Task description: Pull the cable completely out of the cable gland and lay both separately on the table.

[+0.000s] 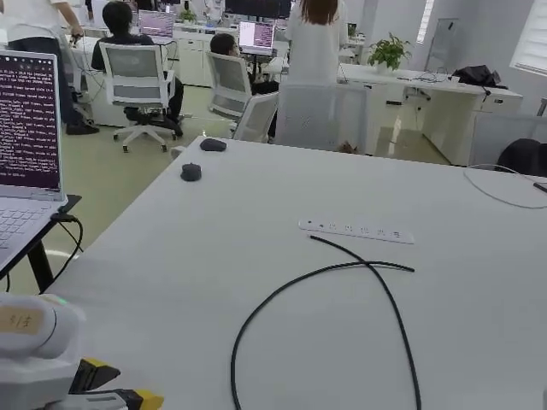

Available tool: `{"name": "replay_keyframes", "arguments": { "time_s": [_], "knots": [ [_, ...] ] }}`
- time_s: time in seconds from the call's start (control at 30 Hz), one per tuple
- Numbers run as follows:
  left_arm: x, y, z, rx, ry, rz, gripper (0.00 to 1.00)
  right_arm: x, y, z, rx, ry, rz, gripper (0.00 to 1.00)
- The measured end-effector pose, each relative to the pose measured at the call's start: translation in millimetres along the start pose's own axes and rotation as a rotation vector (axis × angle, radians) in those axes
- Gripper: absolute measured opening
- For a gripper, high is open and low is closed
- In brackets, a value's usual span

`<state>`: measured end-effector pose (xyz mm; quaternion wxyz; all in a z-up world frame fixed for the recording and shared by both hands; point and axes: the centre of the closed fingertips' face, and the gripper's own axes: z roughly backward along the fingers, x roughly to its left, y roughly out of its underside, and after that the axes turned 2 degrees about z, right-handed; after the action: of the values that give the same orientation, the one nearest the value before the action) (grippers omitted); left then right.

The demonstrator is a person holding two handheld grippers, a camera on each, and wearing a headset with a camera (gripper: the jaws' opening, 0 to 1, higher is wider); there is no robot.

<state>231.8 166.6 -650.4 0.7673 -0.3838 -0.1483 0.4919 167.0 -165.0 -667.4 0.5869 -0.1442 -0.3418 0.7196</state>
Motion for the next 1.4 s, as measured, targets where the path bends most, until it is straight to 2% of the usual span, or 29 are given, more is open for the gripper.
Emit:
{"name": "replay_keyframes", "arguments": {
  "time_s": [0.73, 1.13, 1.4],
  "knots": [
    [-0.1, 0.9, -0.6, 0.007, 0.005, -0.001, 0.42, 1.8, 2.1, -0.5, 0.017, -0.01, 0.011, 0.46],
    [1.1, -0.6, -1.4, -0.002, 0.008, 0.0, 0.42, 1.2, 2.2, -0.5, 0.015, -0.007, 0.01, 0.45],
    [-0.2, 1.5, -1.6, 0.011, 0.012, -0.007, 0.42, 2.0, 0.8, -0.1, 0.002, -0.01, 0.003, 0.45]
  ]
}}
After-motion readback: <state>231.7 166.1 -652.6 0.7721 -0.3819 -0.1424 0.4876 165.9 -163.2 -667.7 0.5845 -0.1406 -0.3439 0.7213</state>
